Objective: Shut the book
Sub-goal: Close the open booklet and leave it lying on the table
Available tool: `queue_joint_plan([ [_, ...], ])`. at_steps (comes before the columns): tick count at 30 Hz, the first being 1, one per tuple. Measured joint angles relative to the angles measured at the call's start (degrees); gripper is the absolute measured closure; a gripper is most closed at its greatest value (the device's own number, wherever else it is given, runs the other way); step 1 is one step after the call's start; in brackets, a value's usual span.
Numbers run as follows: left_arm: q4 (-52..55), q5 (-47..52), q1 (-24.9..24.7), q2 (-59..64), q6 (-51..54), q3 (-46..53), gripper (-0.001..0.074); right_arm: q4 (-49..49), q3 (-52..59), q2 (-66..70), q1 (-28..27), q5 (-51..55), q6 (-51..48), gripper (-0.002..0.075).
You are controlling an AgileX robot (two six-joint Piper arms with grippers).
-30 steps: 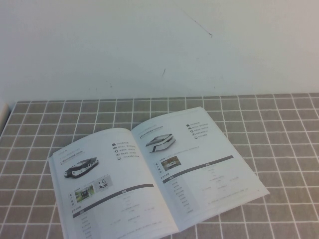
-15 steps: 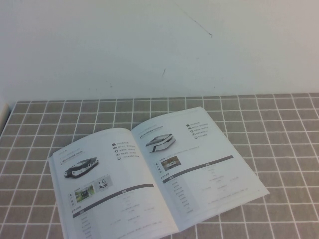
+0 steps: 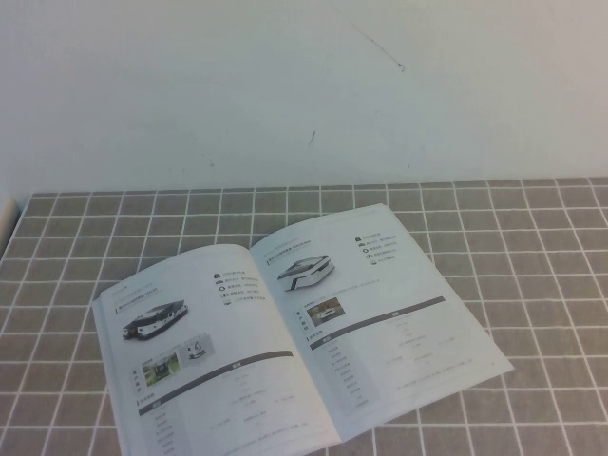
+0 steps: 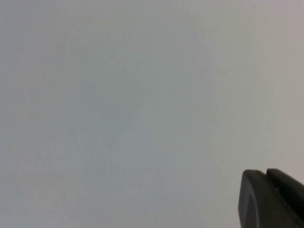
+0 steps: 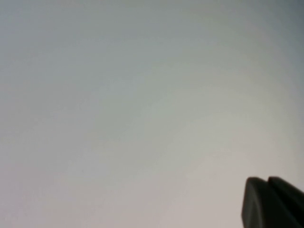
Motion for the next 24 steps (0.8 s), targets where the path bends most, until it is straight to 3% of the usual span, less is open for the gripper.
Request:
queue_joint_plan([
  [5, 2.92, 10.59, 0.0, 0.0, 0.38, -8.73, 0.0738, -2.38, -5.82, 7.63, 0.0, 10.34, 0.23, 0.0729],
  [9, 7.16, 20.65, 0.0, 0.38, 0.85, -14.26, 0.0738, -2.72, -9.42, 15.41, 0.28, 24.7, 0.23, 0.0729],
  [16, 9.0, 41.45, 0.0, 4.05, 0.85, -15.98, 0.0738, 4.39, -11.36, 30.15, 6.38, 42.96, -0.47, 0.0729],
  [19, 8.31, 44.91, 0.0, 5.13, 1.16, -15.26, 0.0738, 8.32, -12.68, 37.25, 8.45, 48.16, -1.55, 0.0729],
  [24, 7.47, 41.79, 0.0, 5.26, 1.16, -10.5, 0.0738, 21.35, -15.54, 50.59, 9.32, 51.09, -9.08, 0.0729],
])
